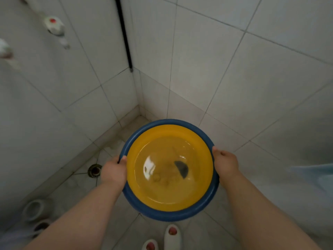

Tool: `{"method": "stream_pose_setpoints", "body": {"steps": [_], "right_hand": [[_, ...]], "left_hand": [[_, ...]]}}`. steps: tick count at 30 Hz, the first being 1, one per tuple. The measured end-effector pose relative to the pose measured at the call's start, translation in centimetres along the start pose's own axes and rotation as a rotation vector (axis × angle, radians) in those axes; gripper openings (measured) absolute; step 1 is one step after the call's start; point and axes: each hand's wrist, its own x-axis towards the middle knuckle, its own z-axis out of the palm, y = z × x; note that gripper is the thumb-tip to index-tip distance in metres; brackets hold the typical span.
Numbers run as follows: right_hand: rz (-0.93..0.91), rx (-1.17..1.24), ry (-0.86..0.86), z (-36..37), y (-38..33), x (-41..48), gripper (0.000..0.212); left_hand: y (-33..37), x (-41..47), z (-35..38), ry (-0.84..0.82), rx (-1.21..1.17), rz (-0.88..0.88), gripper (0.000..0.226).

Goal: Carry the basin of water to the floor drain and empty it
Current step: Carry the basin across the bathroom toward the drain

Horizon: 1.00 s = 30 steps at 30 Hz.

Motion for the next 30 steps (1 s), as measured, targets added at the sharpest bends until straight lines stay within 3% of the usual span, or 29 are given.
{"method": "stream_pose_setpoints", "body": {"steps": [6,10,15,30], "right_hand": [[-0.041,-0.062,-0.066,4.4,-2.7,1.0,0.037],[-0.062,-0.109,-0.088,8.1,-4.6,0.8,0.052],[-0.098,-0.142,-0.102,13.1,-6.2,0.6,0.055],[-0.011,-0.174,-0.182,30.9,-7.2,-4.4,0.055]], "left_hand": [[-0.2,2.1,-2.7,0.086,-0.01,-0.044,0.038],[-1.4,3.6,-5.0,0.134,-0.016,-0.087,0.038],[-3.8,6.5,-8.2,0.129,-0.025,-0.116,0.034],[-11.5,15.6,-20.6,0.161,0.083,-0.183,0.024]]}}
